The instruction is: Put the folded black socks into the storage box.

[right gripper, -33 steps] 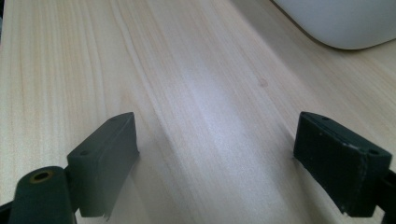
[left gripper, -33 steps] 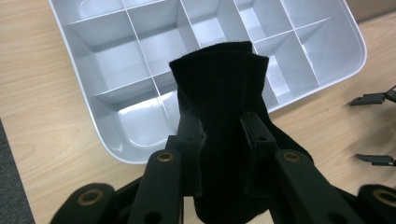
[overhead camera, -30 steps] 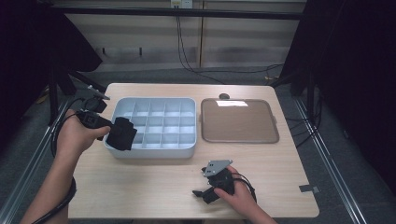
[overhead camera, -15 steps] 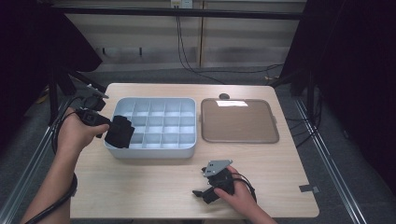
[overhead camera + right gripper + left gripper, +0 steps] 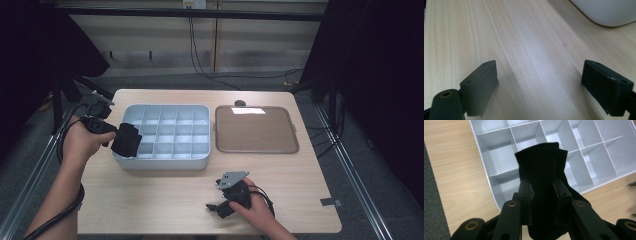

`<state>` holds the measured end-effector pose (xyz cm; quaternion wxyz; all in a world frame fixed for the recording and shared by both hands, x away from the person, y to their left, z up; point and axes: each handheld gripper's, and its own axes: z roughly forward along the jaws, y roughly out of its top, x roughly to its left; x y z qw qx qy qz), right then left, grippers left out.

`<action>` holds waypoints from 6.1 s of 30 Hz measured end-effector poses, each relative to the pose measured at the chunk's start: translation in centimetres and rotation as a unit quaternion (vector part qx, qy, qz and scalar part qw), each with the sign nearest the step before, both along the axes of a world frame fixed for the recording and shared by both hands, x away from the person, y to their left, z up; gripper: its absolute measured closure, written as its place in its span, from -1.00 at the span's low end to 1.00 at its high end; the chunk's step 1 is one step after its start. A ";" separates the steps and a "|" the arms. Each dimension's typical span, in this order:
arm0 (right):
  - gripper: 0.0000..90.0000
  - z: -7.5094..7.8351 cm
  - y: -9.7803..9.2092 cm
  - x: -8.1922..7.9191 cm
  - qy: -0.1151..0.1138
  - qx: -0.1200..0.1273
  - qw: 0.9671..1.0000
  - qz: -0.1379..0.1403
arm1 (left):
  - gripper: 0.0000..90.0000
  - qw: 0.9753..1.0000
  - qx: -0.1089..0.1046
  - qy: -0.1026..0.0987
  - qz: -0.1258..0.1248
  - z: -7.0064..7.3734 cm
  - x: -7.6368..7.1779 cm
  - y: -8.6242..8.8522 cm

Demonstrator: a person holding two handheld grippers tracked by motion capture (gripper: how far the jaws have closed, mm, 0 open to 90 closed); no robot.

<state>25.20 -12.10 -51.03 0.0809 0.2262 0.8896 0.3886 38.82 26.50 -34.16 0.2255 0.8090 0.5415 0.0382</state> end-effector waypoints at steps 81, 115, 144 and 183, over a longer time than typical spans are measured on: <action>-0.71 0.0 0.0 0.0 0.000 0.000 1.000 0.000 | 0.61 0.989 0.144 0.038 0.021 -6.6 2.1 -1.4; -0.71 0.0 0.0 0.0 0.000 0.001 1.000 0.000 | 0.50 0.990 0.135 0.023 0.028 -6.2 2.0 -1.2; -0.71 0.0 0.0 0.0 0.000 0.000 1.000 0.000 | 0.44 0.991 0.129 0.011 0.030 -2.9 2.3 -0.8; -0.71 0.0 0.0 0.0 0.000 0.000 1.000 0.000 | 1.00 0.993 0.089 0.061 0.040 -1.1 2.9 -0.3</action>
